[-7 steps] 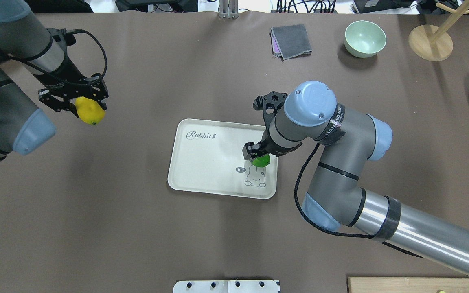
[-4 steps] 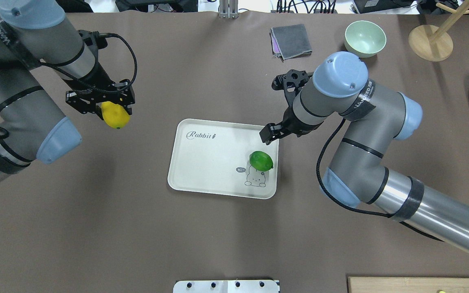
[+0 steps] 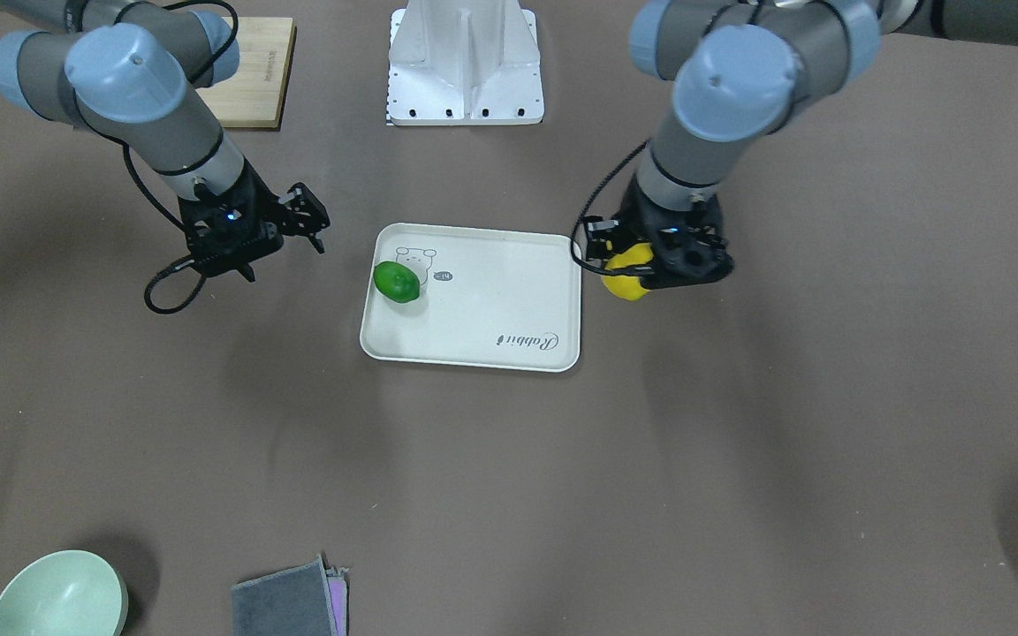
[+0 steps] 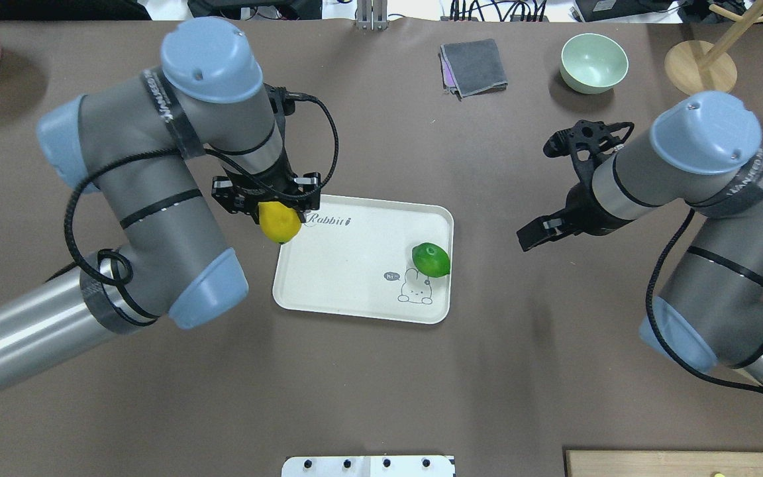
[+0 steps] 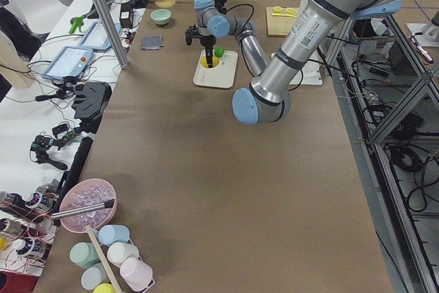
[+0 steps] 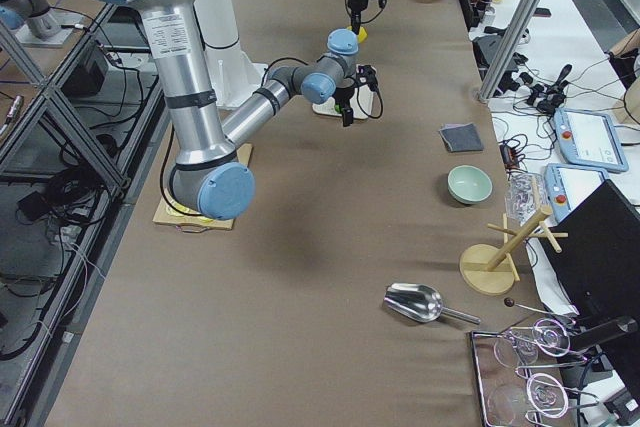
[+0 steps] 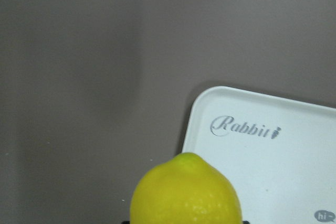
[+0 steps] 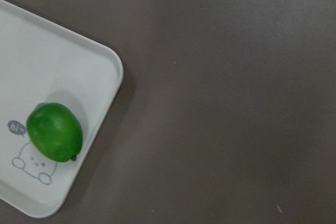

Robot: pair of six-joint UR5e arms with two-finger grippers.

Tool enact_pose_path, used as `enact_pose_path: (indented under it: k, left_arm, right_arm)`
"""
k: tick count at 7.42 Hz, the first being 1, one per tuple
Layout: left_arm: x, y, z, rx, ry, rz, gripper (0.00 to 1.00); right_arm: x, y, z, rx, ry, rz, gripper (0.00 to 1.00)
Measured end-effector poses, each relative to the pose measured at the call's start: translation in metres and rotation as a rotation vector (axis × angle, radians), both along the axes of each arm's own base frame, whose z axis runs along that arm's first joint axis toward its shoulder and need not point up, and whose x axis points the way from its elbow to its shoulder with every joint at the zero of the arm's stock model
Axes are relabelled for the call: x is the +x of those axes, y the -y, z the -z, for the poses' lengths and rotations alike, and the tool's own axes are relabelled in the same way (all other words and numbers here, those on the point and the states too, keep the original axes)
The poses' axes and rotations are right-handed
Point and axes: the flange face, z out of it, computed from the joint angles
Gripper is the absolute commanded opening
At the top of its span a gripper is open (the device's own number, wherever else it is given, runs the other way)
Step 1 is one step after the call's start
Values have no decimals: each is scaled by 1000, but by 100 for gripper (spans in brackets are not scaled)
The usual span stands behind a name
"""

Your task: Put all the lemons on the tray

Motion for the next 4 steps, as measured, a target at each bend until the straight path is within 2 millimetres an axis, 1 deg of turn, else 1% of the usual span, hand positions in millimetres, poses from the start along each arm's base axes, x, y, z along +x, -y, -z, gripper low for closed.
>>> enact_pose_path:
  k: [1, 2, 4]
  left_arm:
    - [25, -16, 5, 23, 9, -26, 0]
    - [50, -21, 3, 45, 14, -39, 0]
    - [102, -12, -8, 74, 18, -37, 0]
  right_arm:
    - [29, -1, -11, 37, -41, 21, 99]
    - [56, 0, -26, 67, -82, 41, 99]
    - [94, -7, -60, 81, -140, 67, 99]
